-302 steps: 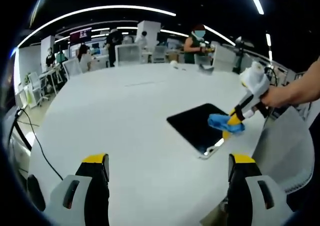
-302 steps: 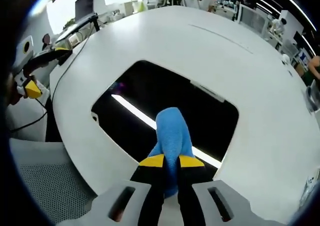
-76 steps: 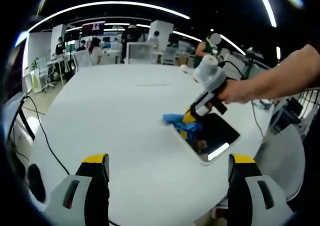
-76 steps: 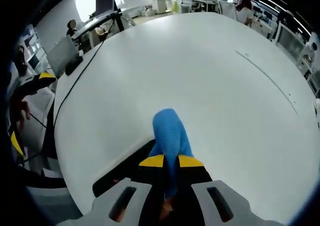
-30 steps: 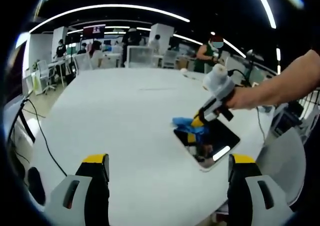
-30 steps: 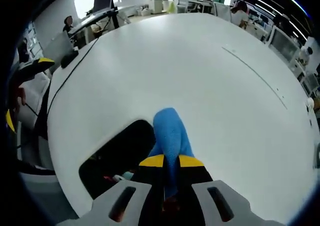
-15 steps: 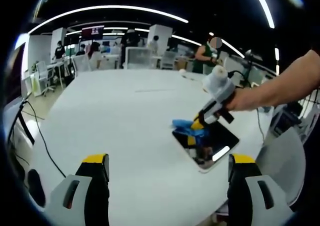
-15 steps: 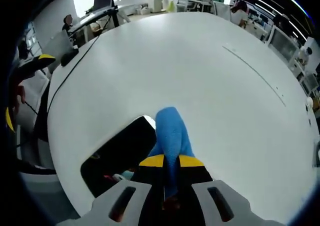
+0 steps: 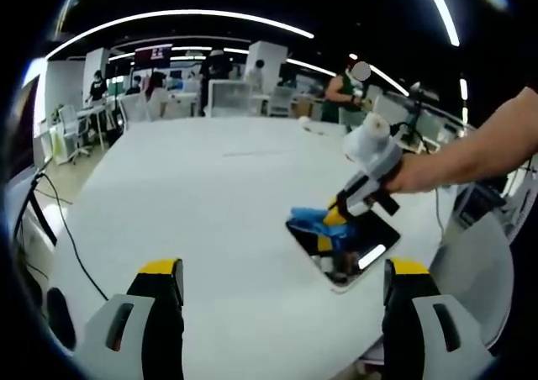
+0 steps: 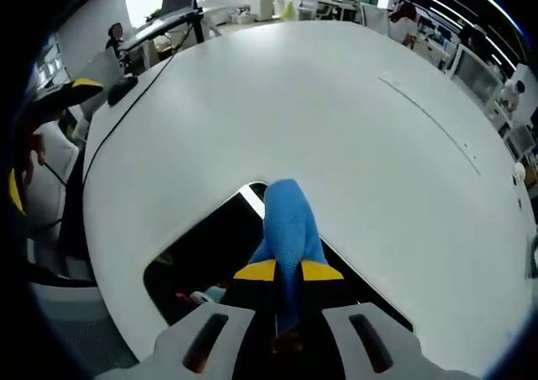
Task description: Wipe the mirror surface with the cleaning cloth until all visible marks leave the cleaned area.
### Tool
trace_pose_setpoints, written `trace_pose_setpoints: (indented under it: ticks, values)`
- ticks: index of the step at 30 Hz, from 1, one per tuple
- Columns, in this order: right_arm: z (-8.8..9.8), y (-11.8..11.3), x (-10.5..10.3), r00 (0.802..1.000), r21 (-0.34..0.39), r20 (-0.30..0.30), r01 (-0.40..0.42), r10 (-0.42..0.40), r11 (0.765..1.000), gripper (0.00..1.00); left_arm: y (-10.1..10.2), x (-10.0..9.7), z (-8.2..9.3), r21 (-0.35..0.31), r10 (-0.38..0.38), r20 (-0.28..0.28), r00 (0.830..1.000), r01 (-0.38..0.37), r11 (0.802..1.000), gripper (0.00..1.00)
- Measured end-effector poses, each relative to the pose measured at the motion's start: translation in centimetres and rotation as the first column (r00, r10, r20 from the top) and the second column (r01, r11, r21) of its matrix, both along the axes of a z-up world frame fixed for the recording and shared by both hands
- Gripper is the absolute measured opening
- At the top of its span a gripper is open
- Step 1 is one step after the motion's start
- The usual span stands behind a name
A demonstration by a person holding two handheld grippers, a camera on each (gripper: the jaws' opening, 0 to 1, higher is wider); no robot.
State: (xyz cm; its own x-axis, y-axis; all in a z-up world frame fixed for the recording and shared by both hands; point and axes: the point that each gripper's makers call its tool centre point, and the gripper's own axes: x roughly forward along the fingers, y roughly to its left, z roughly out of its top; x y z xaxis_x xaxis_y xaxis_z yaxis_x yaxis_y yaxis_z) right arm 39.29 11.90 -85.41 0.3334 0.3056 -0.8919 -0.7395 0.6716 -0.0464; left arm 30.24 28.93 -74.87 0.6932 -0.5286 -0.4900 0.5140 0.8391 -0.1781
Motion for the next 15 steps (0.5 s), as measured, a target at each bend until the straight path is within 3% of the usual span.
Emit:
trace_pose_setpoints:
  ticks: [15]
  values:
    - [0.0, 0.1, -2.2, 1.0, 0.014, -0.01, 0.001, -0.001, 1.0, 0.03, -0.7, 0.1, 0.3, 0.009, -0.015, 0.008, 1.0, 0.015, 1.0, 1.0]
